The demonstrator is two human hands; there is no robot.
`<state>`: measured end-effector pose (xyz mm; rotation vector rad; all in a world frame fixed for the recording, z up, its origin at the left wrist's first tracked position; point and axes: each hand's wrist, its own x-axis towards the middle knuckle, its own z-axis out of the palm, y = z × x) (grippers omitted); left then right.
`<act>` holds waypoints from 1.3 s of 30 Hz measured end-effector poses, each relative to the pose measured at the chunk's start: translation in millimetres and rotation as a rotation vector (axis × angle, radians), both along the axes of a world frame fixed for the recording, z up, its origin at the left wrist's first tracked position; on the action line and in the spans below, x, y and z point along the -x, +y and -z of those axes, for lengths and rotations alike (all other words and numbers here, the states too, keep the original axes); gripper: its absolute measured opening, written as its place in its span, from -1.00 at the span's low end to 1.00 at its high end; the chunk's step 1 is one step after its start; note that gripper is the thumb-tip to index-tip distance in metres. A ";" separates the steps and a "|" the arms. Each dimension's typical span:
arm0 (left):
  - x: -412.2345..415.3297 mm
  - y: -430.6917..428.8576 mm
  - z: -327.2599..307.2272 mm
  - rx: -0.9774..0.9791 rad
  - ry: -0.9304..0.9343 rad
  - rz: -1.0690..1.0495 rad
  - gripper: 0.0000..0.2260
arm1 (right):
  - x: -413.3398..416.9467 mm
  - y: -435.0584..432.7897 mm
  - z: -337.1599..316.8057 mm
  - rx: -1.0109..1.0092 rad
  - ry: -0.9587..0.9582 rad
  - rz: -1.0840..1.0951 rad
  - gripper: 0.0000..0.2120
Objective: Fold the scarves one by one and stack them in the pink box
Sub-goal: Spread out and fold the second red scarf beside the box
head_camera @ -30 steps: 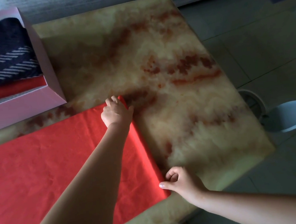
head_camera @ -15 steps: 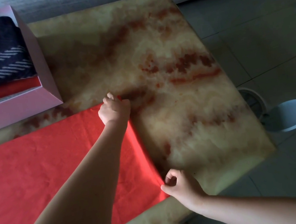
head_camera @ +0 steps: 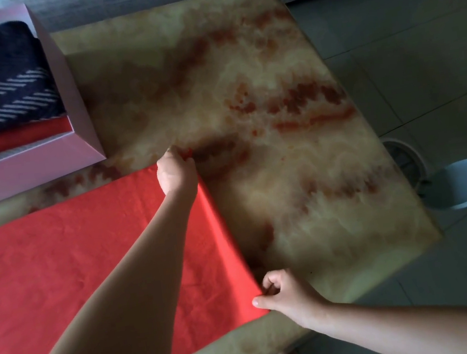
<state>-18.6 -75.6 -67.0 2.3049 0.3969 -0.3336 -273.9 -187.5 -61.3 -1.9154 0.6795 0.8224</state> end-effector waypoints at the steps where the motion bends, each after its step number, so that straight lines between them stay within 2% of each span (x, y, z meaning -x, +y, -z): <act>1: -0.3 4.1 -1.4 0.061 -0.003 -0.044 -0.81 | -0.4 1.2 -1.9 0.018 -0.009 -0.018 -0.75; 4: -2.5 17.9 -4.2 0.175 0.018 -0.137 -0.79 | 0.2 7.3 -8.2 0.062 -0.027 -0.064 -0.72; 8: -5.7 36.3 -6.3 0.350 0.056 -0.236 -0.86 | -2.8 22.6 -21.6 0.078 -0.065 -0.189 -0.87; 12: -3.3 61.1 -16.6 0.427 0.045 -0.269 -0.94 | -12.4 42.0 -38.4 0.038 -0.079 -0.294 -0.89; 19: 0.4 132.4 -27.0 0.486 0.039 -0.340 -0.95 | -17.8 100.0 -58.1 0.001 -0.089 -0.391 -0.87; 23: 4.3 182.6 -32.8 0.520 0.030 -0.359 -0.89 | -20.5 137.4 -69.0 -0.006 -0.107 -0.476 -0.76; 25: 7.3 211.5 -35.8 0.523 0.023 -0.375 -0.95 | -24.6 154.9 -72.9 0.024 -0.113 -0.548 -0.71; 39: 27.3 412.1 -28.7 0.467 -0.072 -0.470 -0.93 | -55.1 327.1 -74.0 -0.063 -0.138 -0.874 -0.72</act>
